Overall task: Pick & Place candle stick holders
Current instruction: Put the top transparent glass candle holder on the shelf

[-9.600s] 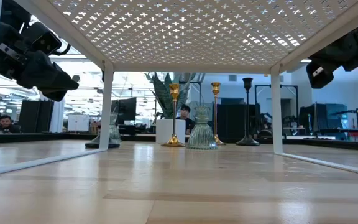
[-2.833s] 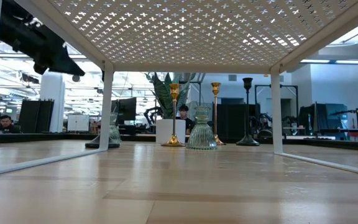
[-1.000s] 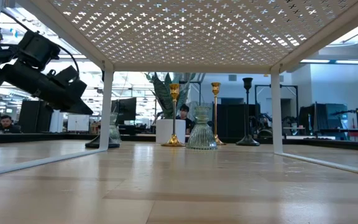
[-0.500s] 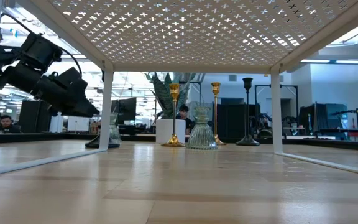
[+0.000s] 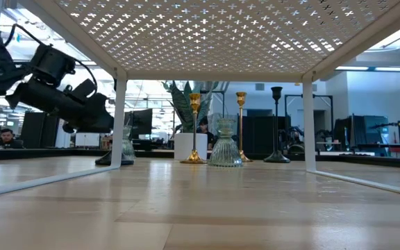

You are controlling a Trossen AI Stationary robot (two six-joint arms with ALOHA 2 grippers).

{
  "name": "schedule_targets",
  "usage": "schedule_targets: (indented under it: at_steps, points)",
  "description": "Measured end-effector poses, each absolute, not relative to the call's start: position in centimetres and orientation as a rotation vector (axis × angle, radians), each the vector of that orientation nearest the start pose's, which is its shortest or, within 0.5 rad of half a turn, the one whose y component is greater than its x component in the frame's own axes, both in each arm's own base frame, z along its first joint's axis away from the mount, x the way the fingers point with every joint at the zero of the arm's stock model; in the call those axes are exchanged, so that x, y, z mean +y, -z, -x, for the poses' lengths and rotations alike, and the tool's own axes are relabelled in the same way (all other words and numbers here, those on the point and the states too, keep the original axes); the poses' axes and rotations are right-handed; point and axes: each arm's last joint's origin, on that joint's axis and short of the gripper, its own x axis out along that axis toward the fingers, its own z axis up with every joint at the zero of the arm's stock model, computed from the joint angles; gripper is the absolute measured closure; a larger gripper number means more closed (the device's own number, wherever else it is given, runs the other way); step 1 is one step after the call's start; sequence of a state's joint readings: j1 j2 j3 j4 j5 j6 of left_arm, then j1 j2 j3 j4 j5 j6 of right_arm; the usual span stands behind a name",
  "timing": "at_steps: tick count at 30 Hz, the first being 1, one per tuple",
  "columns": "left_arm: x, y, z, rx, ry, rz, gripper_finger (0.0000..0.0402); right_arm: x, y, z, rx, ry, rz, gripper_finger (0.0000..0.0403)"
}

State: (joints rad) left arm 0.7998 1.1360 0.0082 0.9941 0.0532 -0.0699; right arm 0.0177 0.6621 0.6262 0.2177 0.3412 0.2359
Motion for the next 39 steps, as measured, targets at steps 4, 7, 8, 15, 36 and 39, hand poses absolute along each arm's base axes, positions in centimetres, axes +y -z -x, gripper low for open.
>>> schedule_targets:
  at_steps: [4,7,8,15,36,39]
  points:
    - [12.6,-13.7,-12.4,0.098,-0.751,0.148,0.0086,-0.7,-33.4,-15.2,-0.217,0.300,-0.266,0.0403]
    - [13.6,-14.1,-13.4,0.102,-0.751,0.143,0.0081,-0.7,-33.4,-15.2,-0.217,0.300,-0.266,0.0403]
    - [13.9,-14.2,-13.7,0.101,-0.752,0.142,0.0080,-0.7,-33.4,-15.2,-0.217,0.300,-0.266,0.0403]
    - [15.1,-14.3,-14.6,0.133,-0.815,0.102,0.0087,-0.7,-33.4,-15.2,-0.217,0.299,-0.266,0.0403]
    - [15.6,-15.0,-14.8,0.088,-0.888,0.103,0.0052,-0.7,-33.4,-15.2,-0.217,0.300,-0.264,0.0403]
    - [16.2,-15.4,-15.4,0.073,-0.888,0.098,0.0042,-0.7,-33.4,-15.2,-0.217,0.300,-0.264,0.0403]
